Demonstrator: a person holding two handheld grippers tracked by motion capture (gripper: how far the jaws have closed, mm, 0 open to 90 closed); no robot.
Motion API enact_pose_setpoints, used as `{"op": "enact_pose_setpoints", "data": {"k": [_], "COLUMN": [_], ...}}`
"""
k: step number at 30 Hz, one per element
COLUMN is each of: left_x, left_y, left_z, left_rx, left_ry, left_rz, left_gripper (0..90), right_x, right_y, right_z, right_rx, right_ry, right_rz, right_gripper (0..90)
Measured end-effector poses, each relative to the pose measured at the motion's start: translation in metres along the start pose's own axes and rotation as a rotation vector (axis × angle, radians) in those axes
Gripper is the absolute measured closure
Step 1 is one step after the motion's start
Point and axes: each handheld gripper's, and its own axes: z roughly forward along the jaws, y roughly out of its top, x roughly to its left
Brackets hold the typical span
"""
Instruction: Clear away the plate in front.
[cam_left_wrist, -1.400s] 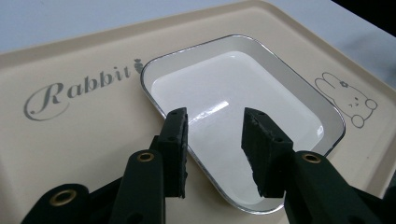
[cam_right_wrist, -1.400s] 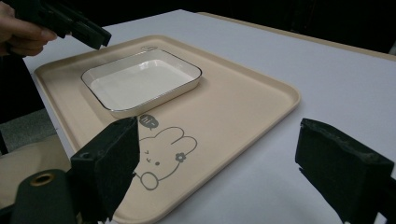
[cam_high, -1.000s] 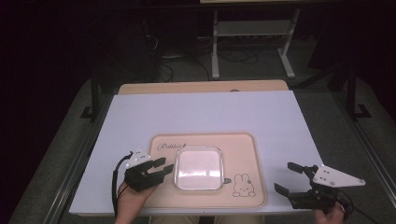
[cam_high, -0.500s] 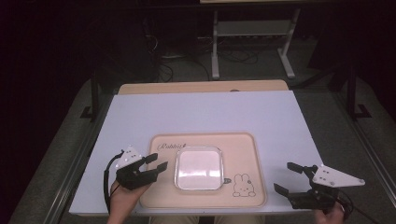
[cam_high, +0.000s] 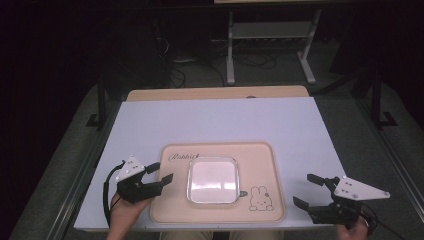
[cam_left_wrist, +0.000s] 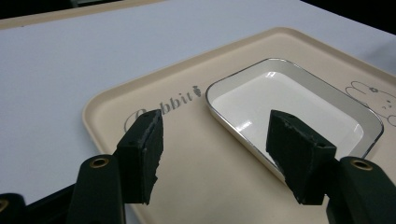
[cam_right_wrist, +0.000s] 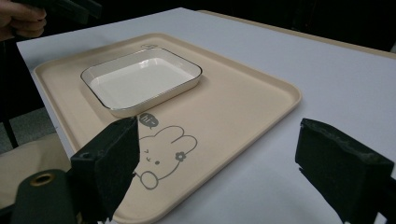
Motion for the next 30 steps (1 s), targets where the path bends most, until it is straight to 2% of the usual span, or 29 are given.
{"op": "enact_pose_setpoints", "data": {"k": [13,23,30], "left_x": [0.014,0.017,0.015], "left_y": [-0.007,-0.013,-0.016], "left_z": [-0.014,-0.018,-0.016], "left_rx": [-0.013,0.005,0.009], "left_ry": [0.013,0.026,0.016], "left_rz": [0.008,0.015,0.0], "left_gripper": [32.5,30.9,29.6], "right_x": [-0.001,-0.001,-0.001], "right_y": [0.0,0.0,0.0], "right_z": [0.0,0.001,0.002], "right_rx": [0.004,0.005,0.012], "right_ry": [-0.003,-0.005,-0.002], "right_rz": [0.004,0.004,0.005], "right_gripper": [13.0,13.0,13.0]}}
